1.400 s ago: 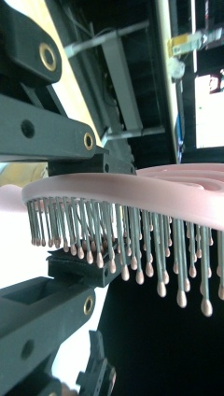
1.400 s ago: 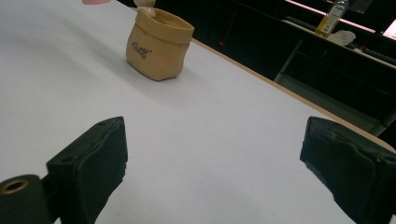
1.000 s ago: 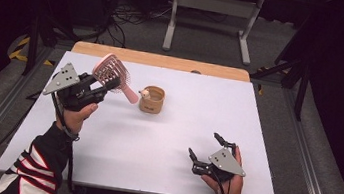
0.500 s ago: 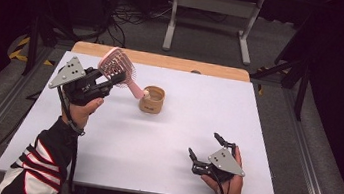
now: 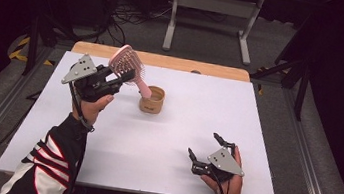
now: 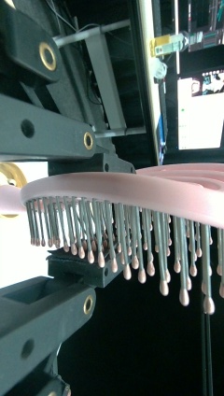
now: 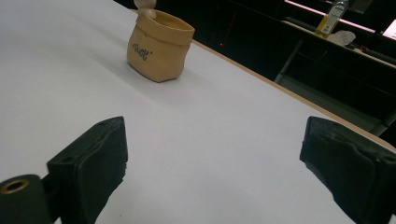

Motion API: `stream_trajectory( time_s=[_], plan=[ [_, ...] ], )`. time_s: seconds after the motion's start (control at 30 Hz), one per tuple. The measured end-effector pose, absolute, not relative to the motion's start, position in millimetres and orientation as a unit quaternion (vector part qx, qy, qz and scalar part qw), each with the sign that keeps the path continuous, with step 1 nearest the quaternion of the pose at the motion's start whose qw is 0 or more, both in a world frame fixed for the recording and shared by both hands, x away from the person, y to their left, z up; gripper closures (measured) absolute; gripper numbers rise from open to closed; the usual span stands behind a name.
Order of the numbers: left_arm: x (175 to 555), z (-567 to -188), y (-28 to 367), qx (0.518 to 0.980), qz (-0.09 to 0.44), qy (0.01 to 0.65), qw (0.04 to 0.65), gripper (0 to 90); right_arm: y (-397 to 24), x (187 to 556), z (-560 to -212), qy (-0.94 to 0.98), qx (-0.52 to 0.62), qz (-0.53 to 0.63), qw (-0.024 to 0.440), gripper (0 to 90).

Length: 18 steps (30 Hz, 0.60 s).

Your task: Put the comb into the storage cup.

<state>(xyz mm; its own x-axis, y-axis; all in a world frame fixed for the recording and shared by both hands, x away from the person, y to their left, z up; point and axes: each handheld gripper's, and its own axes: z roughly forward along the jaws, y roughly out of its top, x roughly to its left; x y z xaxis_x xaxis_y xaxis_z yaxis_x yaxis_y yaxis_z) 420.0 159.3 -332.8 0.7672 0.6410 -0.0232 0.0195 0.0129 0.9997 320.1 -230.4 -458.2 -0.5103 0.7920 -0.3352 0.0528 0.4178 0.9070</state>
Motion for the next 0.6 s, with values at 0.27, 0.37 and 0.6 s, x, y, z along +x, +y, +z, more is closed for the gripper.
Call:
stream_trajectory(
  time_s=[0.27, 0.37, 0.6],
  plan=[
    [431, -333, 142, 0.672, 0.228, 0.248, 0.660, 63.1, -231, 320, -458, 0.739, 0.286, 0.457, 0.404, 7.9],
    [435, -334, 136, 0.679, 0.226, 0.248, 0.653, 63.1, -230, 320, -458, 0.739, 0.286, 0.457, 0.404, 8.0],
    [445, -340, 124, 0.690, 0.218, 0.254, 0.642, 63.1, -230, 320, -458, 0.739, 0.285, 0.458, 0.403, 8.0]
  ],
)
